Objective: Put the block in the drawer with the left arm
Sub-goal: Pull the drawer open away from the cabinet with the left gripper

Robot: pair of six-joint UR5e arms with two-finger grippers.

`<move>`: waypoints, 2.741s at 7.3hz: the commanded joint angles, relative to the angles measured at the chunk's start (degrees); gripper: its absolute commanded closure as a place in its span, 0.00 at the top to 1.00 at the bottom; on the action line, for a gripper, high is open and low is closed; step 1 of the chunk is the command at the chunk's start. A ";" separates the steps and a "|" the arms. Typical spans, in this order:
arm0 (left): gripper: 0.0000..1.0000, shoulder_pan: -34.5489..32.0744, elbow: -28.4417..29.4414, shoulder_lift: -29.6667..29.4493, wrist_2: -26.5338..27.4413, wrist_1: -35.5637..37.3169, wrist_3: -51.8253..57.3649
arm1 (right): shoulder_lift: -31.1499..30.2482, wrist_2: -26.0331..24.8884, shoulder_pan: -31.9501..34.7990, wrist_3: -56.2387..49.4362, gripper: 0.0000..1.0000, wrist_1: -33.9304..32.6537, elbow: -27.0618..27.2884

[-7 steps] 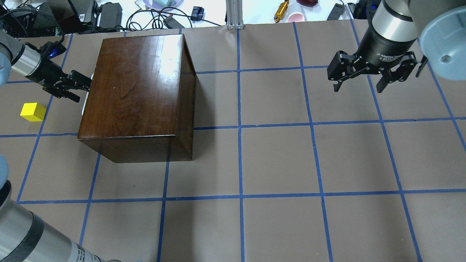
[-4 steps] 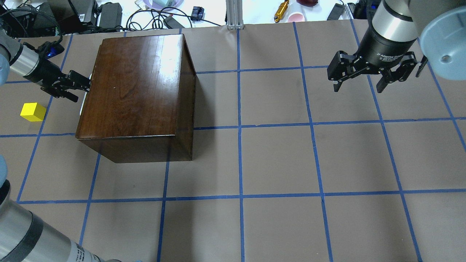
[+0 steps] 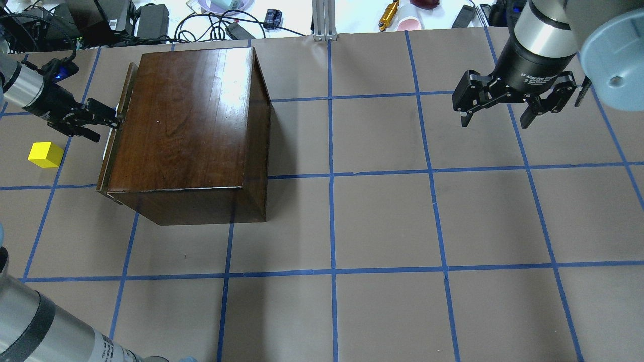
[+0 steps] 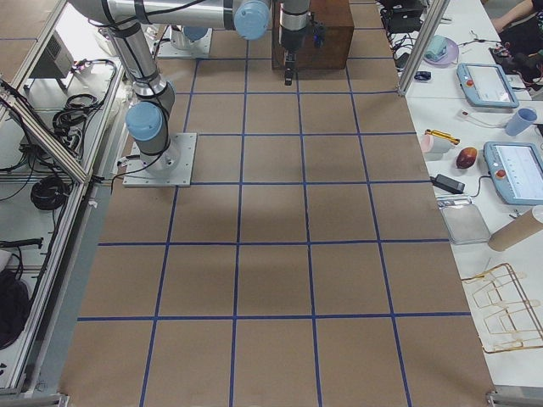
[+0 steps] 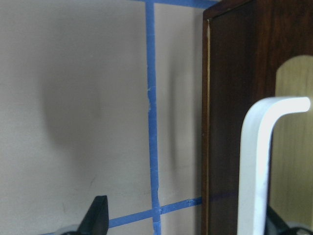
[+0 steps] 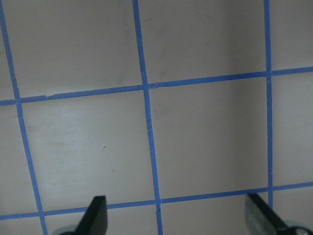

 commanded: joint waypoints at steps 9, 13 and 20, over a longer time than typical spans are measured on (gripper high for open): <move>0.98 1.61 0.09 0.00 1.79 1.33 1.24 | 0.00 0.04 0.00 0.00 1.00 0.00 0.00; 0.98 2.75 0.53 0.09 2.49 1.24 1.24 | 0.00 0.04 0.00 0.00 1.00 0.00 0.00; 0.98 3.54 0.97 0.18 4.69 1.24 1.16 | 0.00 0.04 0.00 0.00 1.00 0.00 0.00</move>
